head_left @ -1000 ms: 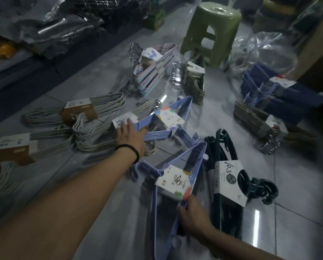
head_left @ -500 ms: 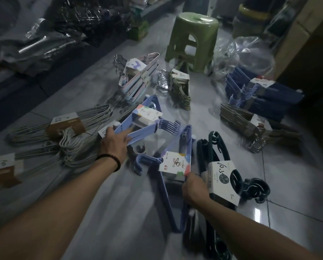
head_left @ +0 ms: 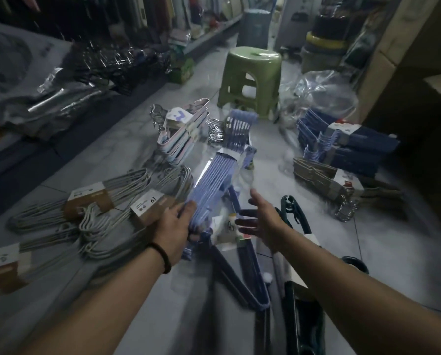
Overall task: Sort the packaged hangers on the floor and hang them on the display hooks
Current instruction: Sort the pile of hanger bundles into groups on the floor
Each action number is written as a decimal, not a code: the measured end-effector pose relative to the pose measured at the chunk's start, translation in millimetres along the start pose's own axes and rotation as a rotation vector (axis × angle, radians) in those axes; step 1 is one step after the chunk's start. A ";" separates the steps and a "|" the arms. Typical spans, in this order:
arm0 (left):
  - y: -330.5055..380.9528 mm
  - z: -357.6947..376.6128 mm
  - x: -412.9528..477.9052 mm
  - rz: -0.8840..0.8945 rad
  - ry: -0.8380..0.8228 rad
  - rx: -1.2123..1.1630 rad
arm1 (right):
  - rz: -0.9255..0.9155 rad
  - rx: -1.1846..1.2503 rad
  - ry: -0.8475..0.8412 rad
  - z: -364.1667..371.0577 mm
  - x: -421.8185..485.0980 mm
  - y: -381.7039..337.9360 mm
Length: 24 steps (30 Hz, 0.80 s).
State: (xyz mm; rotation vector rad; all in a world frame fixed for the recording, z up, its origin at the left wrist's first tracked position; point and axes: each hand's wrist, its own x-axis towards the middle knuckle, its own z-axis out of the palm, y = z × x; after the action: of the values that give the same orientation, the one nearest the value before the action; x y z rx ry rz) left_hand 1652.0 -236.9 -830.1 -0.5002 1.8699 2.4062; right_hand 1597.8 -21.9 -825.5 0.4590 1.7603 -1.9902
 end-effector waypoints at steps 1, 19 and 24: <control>-1.1 9.7 -6.5 -0.066 -0.058 -0.122 | 0.055 0.140 -0.053 -0.8 -3.9 -7.8; 10.3 26.0 -32.3 -0.163 0.021 0.021 | -0.059 0.031 -0.028 -20.5 -8.3 -11.2; 16.6 -4.2 -5.1 -0.101 0.105 -0.084 | 0.012 -0.140 -0.170 -27.6 -18.8 -4.4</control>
State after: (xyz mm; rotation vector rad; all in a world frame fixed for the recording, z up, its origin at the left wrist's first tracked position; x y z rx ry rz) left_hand 1653.8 -244.5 -814.1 -0.7223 1.7399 2.4449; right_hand 1610.3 7.8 -815.7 0.2468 1.7704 -1.8253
